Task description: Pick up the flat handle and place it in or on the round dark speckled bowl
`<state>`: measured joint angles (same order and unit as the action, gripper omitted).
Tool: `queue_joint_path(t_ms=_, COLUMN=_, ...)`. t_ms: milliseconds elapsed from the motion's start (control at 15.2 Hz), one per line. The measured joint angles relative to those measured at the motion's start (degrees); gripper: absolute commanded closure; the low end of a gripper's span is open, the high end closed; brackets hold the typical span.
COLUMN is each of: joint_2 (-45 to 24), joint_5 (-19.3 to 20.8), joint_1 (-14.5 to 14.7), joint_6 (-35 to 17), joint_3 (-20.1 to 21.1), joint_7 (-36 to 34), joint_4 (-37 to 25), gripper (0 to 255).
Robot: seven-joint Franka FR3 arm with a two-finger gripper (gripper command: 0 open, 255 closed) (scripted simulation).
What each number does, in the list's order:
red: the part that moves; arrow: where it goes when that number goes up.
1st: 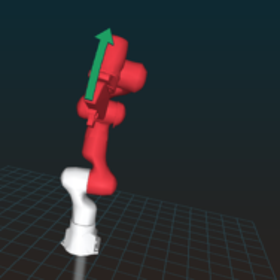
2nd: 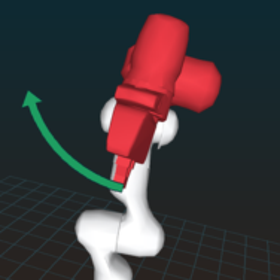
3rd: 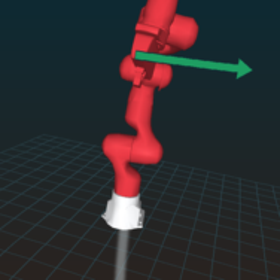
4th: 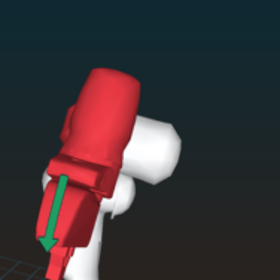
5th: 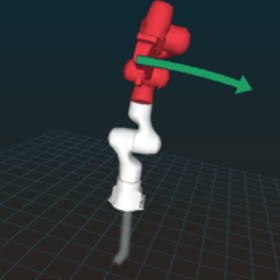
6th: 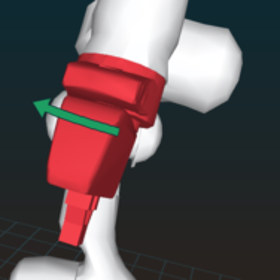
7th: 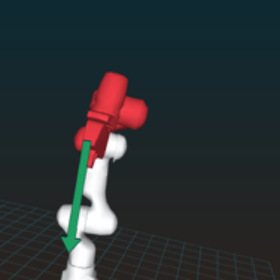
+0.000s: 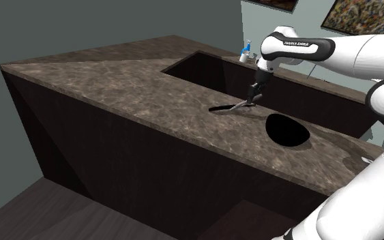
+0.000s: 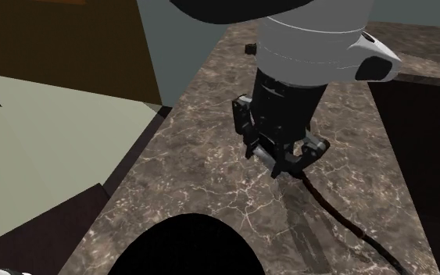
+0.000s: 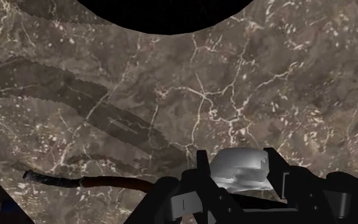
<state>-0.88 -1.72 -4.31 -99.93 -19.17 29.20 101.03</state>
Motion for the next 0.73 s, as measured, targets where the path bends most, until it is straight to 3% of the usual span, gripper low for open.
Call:
queue_joint_path(t_ms=528, joint_2=-0.5, joint_5=-0.2, joint_1=-0.1, joint_6=6.2, joint_3=-0.1, joint_7=0.0, joint_4=-6.7, gripper=255)
queue_joint_path(t_ms=726, joint_2=4.1, joint_5=1.4, joint_1=-0.6, joint_6=5.9, joint_3=-0.5, joint_7=0.8, joint_4=-2.0, gripper=255)
